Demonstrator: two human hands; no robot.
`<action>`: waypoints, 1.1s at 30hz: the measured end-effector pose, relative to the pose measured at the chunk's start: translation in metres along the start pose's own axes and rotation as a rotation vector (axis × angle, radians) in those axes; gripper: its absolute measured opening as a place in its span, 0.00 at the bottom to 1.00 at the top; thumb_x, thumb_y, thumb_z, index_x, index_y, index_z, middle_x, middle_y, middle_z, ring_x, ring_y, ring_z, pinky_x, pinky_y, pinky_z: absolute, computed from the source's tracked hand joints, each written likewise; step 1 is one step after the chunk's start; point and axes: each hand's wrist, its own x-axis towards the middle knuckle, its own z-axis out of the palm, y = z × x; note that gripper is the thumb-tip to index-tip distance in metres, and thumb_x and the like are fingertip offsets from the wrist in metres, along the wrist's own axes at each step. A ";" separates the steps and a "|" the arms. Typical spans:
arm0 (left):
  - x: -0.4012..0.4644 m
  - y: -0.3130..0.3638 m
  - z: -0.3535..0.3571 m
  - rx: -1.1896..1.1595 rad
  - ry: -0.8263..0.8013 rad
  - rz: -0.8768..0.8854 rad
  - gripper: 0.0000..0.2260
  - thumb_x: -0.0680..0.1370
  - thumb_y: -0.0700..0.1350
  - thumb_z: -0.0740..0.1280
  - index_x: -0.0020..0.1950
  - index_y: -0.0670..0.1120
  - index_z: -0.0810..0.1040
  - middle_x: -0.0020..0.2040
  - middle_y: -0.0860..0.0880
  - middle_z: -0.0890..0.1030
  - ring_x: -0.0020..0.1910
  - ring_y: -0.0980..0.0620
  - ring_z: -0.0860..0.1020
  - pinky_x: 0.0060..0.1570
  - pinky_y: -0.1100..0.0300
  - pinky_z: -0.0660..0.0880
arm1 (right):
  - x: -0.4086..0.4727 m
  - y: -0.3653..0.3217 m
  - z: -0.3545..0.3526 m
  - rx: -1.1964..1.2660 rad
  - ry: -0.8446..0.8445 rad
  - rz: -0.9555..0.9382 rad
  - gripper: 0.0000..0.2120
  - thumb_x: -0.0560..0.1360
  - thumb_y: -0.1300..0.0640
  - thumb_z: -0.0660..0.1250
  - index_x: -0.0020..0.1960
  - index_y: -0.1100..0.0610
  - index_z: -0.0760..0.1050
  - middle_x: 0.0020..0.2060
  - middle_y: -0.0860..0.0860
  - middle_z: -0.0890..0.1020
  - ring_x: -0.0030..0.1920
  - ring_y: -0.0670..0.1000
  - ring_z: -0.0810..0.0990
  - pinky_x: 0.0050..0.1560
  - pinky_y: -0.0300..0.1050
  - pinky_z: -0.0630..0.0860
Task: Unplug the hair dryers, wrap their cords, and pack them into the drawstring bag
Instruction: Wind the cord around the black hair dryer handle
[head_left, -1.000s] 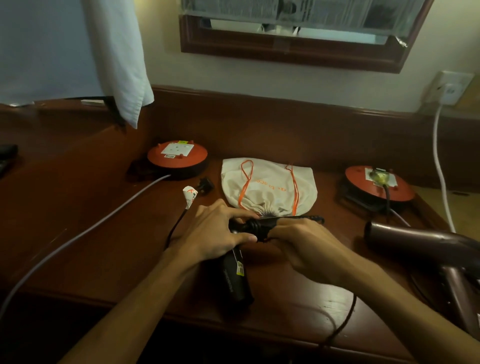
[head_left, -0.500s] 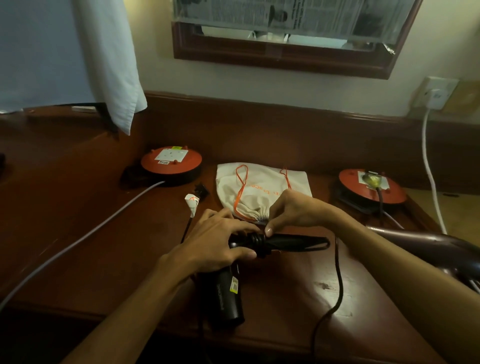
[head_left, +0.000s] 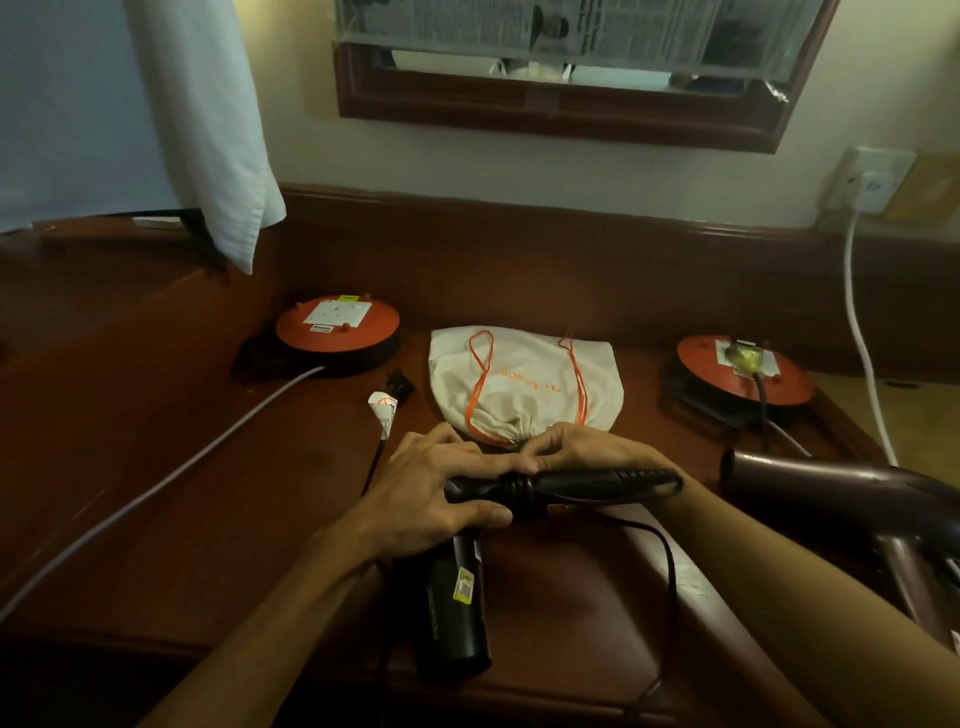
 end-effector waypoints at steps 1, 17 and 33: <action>-0.002 -0.001 0.001 -0.050 0.043 -0.015 0.23 0.71 0.63 0.71 0.64 0.75 0.73 0.49 0.64 0.78 0.55 0.61 0.69 0.61 0.52 0.67 | -0.003 0.002 0.007 0.051 0.070 0.007 0.07 0.78 0.58 0.68 0.47 0.51 0.85 0.42 0.52 0.84 0.37 0.47 0.82 0.38 0.37 0.79; 0.004 0.009 0.014 0.118 0.298 -0.195 0.22 0.73 0.60 0.74 0.64 0.74 0.72 0.43 0.70 0.74 0.49 0.60 0.66 0.54 0.52 0.68 | -0.119 -0.019 0.098 0.002 0.264 0.124 0.10 0.83 0.61 0.62 0.58 0.50 0.79 0.29 0.57 0.80 0.26 0.50 0.75 0.28 0.43 0.73; 0.003 0.030 0.017 0.313 0.054 -0.140 0.22 0.78 0.64 0.64 0.72 0.67 0.67 0.63 0.61 0.78 0.61 0.58 0.68 0.68 0.51 0.55 | -0.105 -0.085 0.075 -0.730 0.346 -0.035 0.09 0.82 0.59 0.63 0.53 0.53 0.83 0.35 0.44 0.79 0.34 0.42 0.79 0.31 0.36 0.74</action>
